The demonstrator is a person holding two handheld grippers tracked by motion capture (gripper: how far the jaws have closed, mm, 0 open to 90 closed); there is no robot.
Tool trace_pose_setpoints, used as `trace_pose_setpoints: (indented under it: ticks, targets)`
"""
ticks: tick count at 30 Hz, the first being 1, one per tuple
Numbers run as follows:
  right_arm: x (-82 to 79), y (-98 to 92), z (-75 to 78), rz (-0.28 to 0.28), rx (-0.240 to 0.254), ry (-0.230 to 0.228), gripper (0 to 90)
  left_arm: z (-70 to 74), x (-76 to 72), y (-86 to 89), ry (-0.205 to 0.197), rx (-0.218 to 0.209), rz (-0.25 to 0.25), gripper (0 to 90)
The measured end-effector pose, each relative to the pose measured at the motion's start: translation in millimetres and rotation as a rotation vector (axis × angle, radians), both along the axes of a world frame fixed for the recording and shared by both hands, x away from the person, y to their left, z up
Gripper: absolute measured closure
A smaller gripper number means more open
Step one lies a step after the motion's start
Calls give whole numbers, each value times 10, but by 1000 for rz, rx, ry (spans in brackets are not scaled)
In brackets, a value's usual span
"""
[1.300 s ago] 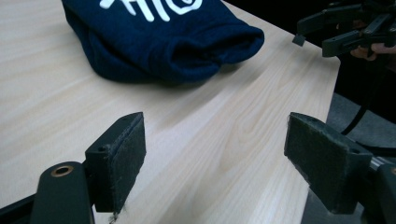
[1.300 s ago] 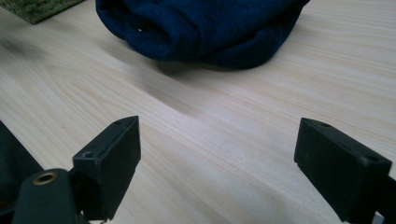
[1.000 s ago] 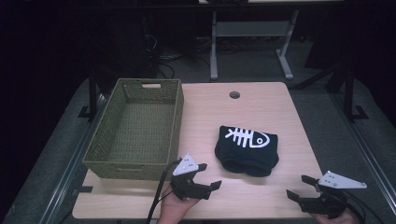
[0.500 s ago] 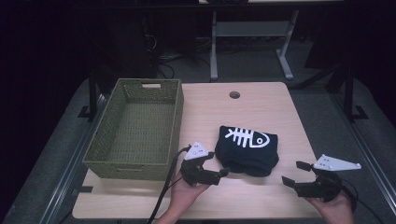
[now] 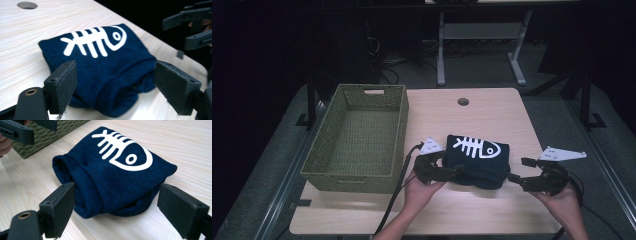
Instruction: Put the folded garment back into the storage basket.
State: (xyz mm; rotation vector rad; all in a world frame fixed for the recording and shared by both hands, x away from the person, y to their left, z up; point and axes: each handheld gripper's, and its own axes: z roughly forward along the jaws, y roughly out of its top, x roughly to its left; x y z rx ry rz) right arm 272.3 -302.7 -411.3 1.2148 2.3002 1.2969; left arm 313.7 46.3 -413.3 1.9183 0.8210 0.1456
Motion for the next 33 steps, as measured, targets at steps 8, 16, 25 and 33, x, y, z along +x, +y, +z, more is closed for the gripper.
trace_pose_setpoints:
  ticks: [8, 16, 25, 33]
  targets:
    - [197, -11, 10, -16, 2, 33, 147, -71, 217, 10, 32, 9, 57, 190]
    - [455, 59, -23, -28, -18, 80, 169, -257, 424, 34, 112, 12, 123, 193]
    - [689, 111, -204, -49, -5, 185, 207, -421, 608, 42, 191, 28, 154, 199]
    - [761, 169, -330, -73, -11, 242, 257, -522, 692, -26, 267, 26, 141, 228]
